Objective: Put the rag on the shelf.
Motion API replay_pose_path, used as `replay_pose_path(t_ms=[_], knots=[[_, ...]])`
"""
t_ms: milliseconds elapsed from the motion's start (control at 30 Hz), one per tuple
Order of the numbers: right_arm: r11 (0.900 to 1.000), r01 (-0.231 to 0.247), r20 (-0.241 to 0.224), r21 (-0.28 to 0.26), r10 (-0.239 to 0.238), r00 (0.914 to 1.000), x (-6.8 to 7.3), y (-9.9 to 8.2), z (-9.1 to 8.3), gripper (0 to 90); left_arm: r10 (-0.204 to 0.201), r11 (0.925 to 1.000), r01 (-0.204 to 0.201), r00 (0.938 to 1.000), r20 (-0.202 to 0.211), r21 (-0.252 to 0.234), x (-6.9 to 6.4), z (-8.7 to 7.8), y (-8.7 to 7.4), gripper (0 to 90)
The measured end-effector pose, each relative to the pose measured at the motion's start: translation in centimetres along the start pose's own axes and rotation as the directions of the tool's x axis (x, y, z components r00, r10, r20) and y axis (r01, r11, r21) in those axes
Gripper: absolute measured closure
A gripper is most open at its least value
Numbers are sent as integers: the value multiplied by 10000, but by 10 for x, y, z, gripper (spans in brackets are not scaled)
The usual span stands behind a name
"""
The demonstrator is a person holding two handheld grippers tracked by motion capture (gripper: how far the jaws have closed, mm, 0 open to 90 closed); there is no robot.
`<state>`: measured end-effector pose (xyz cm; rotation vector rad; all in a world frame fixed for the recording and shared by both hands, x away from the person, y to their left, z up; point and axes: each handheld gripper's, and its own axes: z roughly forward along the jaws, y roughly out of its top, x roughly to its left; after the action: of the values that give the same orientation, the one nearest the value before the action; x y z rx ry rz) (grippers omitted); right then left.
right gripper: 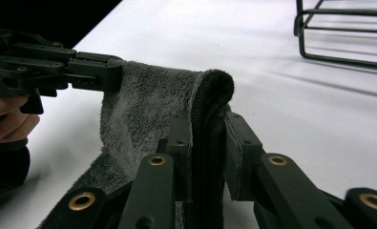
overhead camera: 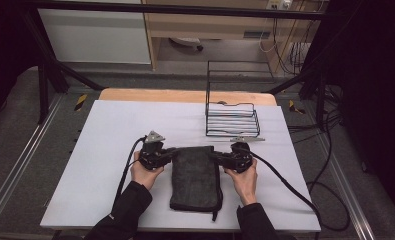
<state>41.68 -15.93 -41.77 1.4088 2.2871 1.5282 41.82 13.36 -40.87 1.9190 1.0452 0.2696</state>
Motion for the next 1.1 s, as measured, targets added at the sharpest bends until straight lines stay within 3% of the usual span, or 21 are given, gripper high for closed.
replay_pose_path(t_ms=[333,633,833,1100], knots=[[9959,610,-17,-669,-613,9981,12,-1,-13,758,110,9973,-96,9998,189,-727,-8,-17,1,800],[9886,848,-32,-1247,-858,9963,21,1,-27,760,337,9896,-313,9993,150,-1401,-18,-33,5,801],[9792,1101,-10,-1705,-1119,9937,27,3,-40,761,475,9831,-422,9985,260,-1780,-25,-41,11,801],[9597,1576,278,-2329,-1554,9875,37,10,-60,764,703,9701,-619,9971,279,-2345,-37,-49,23,801]])
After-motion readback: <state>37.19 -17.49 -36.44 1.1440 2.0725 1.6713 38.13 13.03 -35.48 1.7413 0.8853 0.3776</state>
